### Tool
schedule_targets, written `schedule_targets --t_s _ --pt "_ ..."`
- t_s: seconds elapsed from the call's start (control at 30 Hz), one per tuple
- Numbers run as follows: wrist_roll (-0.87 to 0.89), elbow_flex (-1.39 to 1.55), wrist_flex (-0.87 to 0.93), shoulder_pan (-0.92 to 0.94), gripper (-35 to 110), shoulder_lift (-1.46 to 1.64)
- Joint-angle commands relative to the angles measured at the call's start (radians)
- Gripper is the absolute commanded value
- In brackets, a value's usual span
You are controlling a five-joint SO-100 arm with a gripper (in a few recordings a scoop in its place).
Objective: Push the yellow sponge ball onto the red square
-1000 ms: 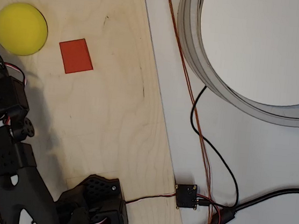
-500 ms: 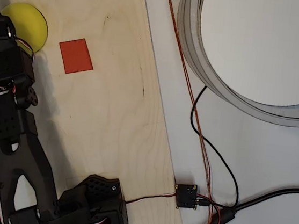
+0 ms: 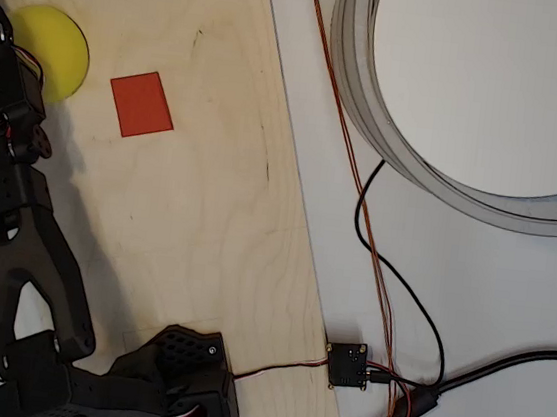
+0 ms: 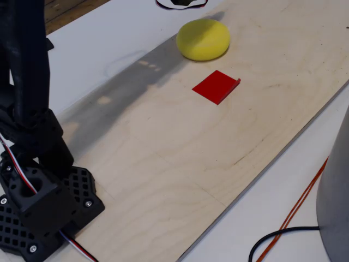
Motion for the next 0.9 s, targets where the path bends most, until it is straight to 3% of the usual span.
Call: schedule_targets --t_s 0.0,0.87 --pt "0.031 -0.055 0.017 0.000 16 -0.011" --pt "0.060 0.166 0.084 -0.011 16 0.077"
